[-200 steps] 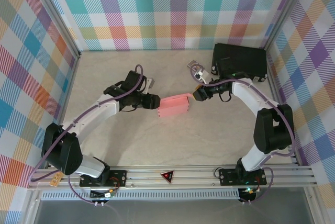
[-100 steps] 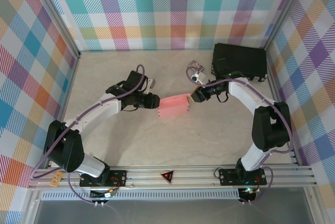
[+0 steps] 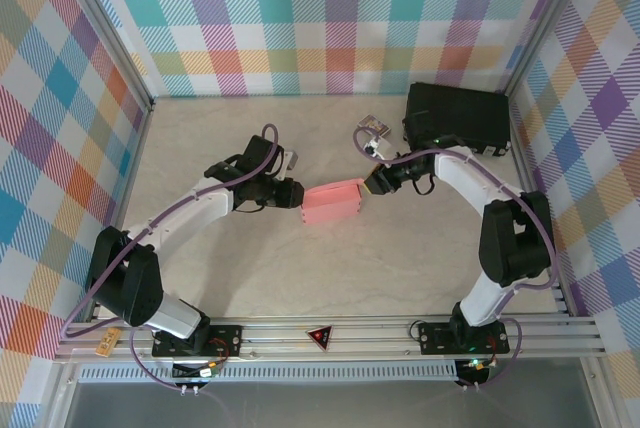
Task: Fold the paper box
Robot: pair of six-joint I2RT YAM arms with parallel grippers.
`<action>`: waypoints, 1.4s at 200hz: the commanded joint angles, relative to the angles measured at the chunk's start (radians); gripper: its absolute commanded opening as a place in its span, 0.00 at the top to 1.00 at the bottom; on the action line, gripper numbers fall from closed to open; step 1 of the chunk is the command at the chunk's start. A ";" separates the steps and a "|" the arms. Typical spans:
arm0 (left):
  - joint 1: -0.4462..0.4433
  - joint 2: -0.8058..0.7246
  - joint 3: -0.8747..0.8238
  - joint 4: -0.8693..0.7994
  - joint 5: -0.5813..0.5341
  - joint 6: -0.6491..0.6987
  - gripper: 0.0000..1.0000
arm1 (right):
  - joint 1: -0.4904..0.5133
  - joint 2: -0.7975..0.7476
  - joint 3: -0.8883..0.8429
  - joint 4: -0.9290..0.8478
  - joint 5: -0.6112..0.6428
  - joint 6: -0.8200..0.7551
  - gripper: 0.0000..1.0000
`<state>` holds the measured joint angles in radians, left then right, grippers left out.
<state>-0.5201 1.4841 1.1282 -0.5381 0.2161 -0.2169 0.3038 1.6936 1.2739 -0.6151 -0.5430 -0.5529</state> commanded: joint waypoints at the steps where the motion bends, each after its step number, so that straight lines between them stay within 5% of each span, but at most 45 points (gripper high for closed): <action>1: 0.002 0.009 -0.002 0.021 -0.007 -0.009 0.70 | 0.009 0.018 0.037 -0.034 -0.033 0.003 0.74; 156: 0.002 0.025 0.002 0.019 -0.011 -0.022 0.84 | 0.021 0.039 0.069 -0.078 -0.025 0.046 0.80; 280: 0.002 -0.020 -0.013 -0.027 -0.021 -0.013 0.68 | 0.024 0.032 0.079 -0.111 0.008 0.050 0.77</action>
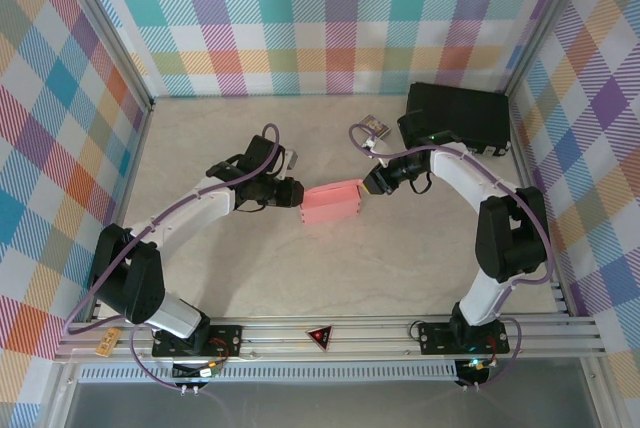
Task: Fold the paper box
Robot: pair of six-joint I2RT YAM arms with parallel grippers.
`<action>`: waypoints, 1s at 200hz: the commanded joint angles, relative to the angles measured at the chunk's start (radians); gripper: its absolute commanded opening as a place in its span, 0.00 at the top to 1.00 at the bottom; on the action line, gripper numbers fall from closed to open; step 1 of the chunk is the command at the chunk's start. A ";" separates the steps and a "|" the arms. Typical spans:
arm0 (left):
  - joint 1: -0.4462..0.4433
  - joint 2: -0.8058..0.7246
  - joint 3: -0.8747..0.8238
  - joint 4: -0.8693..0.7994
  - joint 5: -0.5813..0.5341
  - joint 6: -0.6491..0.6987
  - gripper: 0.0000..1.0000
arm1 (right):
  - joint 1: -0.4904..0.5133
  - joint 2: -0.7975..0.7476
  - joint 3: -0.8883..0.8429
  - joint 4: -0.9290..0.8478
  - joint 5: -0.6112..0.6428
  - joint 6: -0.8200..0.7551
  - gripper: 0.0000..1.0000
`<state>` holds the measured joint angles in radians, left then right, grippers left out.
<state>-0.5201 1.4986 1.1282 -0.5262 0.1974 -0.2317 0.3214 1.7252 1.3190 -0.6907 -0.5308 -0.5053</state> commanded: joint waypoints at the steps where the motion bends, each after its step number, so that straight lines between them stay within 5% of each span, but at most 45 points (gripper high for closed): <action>1: 0.002 -0.035 -0.014 -0.039 -0.003 0.002 0.68 | 0.007 0.000 0.034 -0.036 -0.003 0.001 0.77; 104: 0.002 -0.029 -0.019 -0.032 0.010 -0.008 0.83 | 0.009 -0.010 0.031 -0.067 0.007 -0.002 0.84; 200: 0.002 -0.014 -0.016 -0.014 0.043 -0.020 0.85 | 0.028 0.000 0.042 -0.070 -0.056 0.005 0.91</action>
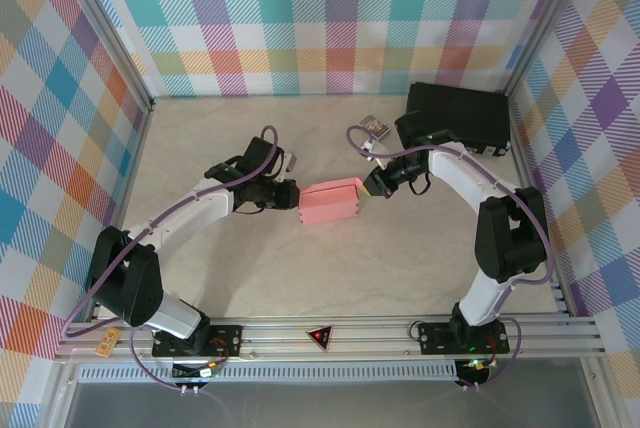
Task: Fold the paper box
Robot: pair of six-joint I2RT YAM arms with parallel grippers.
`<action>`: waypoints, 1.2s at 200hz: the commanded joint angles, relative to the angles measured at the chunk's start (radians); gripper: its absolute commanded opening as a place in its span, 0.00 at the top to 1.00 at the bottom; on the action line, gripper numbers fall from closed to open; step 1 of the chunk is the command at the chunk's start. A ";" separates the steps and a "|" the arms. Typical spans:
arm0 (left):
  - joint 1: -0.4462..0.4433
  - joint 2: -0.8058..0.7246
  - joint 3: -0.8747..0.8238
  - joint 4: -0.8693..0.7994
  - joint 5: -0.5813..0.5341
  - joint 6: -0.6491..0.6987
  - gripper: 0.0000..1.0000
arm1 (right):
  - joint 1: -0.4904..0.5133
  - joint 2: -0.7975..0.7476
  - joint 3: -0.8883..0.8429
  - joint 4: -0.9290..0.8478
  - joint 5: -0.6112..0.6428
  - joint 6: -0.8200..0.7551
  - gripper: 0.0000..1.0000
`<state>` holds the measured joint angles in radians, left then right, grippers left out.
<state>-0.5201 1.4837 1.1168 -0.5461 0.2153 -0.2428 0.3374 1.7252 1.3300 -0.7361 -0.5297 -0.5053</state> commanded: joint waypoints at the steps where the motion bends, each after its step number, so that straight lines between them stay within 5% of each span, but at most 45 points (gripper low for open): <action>1: 0.002 0.001 -0.005 0.006 0.026 -0.009 0.85 | 0.012 -0.001 0.031 -0.026 -0.058 0.005 0.91; 240: -0.021 0.059 0.011 -0.054 -0.035 0.008 0.88 | 0.021 0.008 0.041 -0.051 -0.083 0.008 0.98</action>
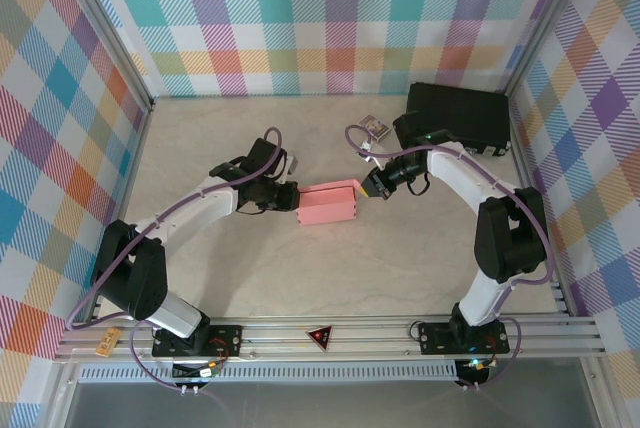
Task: Fold the paper box
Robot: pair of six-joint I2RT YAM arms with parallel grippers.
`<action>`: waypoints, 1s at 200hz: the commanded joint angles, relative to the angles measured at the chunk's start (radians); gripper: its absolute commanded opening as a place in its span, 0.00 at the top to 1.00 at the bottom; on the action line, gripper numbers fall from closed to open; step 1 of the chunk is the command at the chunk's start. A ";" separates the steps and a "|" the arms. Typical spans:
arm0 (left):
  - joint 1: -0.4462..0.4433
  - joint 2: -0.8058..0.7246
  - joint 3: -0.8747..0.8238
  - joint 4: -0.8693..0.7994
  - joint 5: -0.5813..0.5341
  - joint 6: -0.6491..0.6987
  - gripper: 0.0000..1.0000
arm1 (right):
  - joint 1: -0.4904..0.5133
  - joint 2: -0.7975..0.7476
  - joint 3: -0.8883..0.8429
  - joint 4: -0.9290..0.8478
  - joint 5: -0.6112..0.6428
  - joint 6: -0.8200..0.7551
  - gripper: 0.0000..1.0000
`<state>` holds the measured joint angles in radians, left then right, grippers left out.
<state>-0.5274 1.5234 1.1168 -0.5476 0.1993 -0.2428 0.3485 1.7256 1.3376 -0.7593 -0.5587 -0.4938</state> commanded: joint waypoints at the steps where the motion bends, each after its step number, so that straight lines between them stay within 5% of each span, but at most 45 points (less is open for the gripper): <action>1: -0.015 0.020 0.011 -0.052 -0.019 0.008 0.88 | 0.010 0.007 0.034 -0.028 -0.054 -0.003 0.98; 113: -0.029 0.045 0.050 -0.077 -0.030 0.020 0.88 | 0.017 0.000 0.054 -0.059 -0.116 -0.003 0.91; 200: -0.031 0.054 0.119 -0.084 -0.019 0.028 0.80 | 0.022 0.006 0.057 -0.070 -0.051 0.021 0.90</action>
<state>-0.5430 1.5608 1.1957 -0.6239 0.1642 -0.2314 0.3580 1.7256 1.3701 -0.8074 -0.5983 -0.4824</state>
